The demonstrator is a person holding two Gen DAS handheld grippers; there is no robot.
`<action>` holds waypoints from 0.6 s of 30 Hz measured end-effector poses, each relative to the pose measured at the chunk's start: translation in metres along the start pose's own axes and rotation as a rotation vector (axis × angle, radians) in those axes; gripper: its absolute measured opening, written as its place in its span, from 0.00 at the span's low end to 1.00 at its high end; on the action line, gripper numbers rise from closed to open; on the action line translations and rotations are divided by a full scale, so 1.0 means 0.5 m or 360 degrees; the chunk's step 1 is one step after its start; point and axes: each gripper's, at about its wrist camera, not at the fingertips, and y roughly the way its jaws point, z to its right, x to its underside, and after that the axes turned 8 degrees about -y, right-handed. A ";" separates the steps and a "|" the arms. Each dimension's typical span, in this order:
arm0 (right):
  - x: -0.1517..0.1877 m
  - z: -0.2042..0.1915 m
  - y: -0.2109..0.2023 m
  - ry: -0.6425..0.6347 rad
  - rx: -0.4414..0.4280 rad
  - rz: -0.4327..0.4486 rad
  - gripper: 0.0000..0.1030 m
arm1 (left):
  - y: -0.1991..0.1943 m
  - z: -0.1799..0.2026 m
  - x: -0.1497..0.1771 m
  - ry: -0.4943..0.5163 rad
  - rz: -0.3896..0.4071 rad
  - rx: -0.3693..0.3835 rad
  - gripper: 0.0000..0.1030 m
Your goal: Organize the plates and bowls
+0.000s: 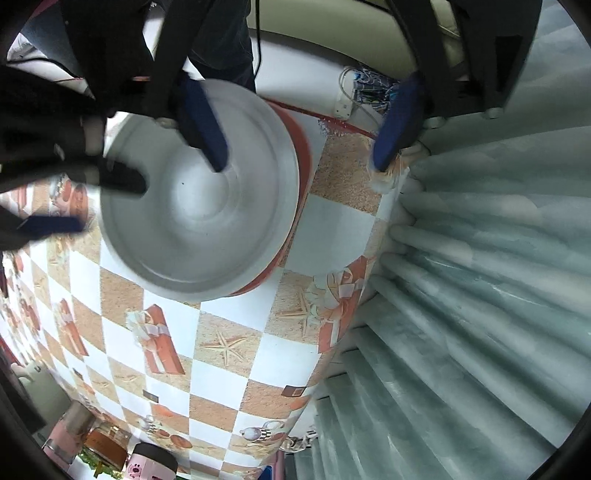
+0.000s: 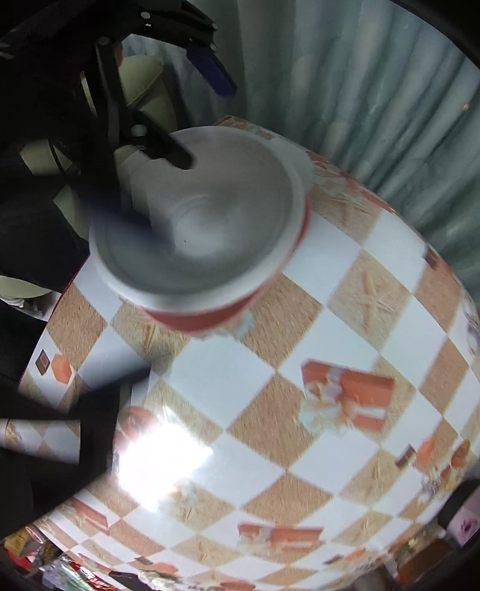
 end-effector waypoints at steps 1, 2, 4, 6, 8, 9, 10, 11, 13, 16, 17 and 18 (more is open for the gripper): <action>0.003 0.004 -0.009 0.0007 -0.0009 0.0030 0.99 | -0.005 -0.002 0.001 0.0007 -0.0003 0.0013 0.83; 0.006 0.009 -0.018 0.0015 -0.0014 0.0048 0.99 | -0.008 0.000 0.002 0.0026 -0.0002 0.0004 0.83; 0.009 0.013 -0.041 0.0012 0.0028 0.0102 0.99 | -0.021 0.009 0.008 0.0083 0.0025 0.0001 0.83; 0.010 0.013 -0.063 -0.0011 0.0091 0.0154 0.99 | -0.040 0.024 0.014 0.0128 0.0058 -0.0016 0.83; 0.015 0.009 -0.080 -0.0033 0.0138 0.0172 0.99 | -0.053 0.032 0.017 0.0156 0.0076 -0.0003 0.83; 0.014 0.008 -0.087 -0.0032 0.0136 0.0181 0.99 | -0.059 0.036 0.018 0.0164 0.0079 0.0016 0.83; 0.016 0.012 -0.094 -0.0029 0.0134 0.0188 0.99 | -0.067 0.038 0.018 0.0171 0.0075 0.0042 0.83; 0.017 0.012 -0.097 -0.0026 0.0141 0.0194 0.99 | -0.073 0.039 0.017 0.0175 0.0071 0.0058 0.83; 0.021 0.008 -0.108 -0.0019 0.0153 0.0186 0.99 | -0.084 0.040 0.013 0.0181 0.0071 0.0072 0.83; 0.031 0.009 -0.125 -0.0004 0.0124 0.0188 0.99 | -0.098 0.040 0.008 0.0188 0.0075 0.0052 0.83; 0.034 0.006 -0.127 -0.0004 0.0126 0.0194 0.99 | -0.102 0.039 0.008 0.0187 0.0074 0.0048 0.83; 0.034 0.005 -0.130 -0.0004 0.0127 0.0195 0.99 | -0.107 0.038 0.007 0.0189 0.0071 0.0046 0.83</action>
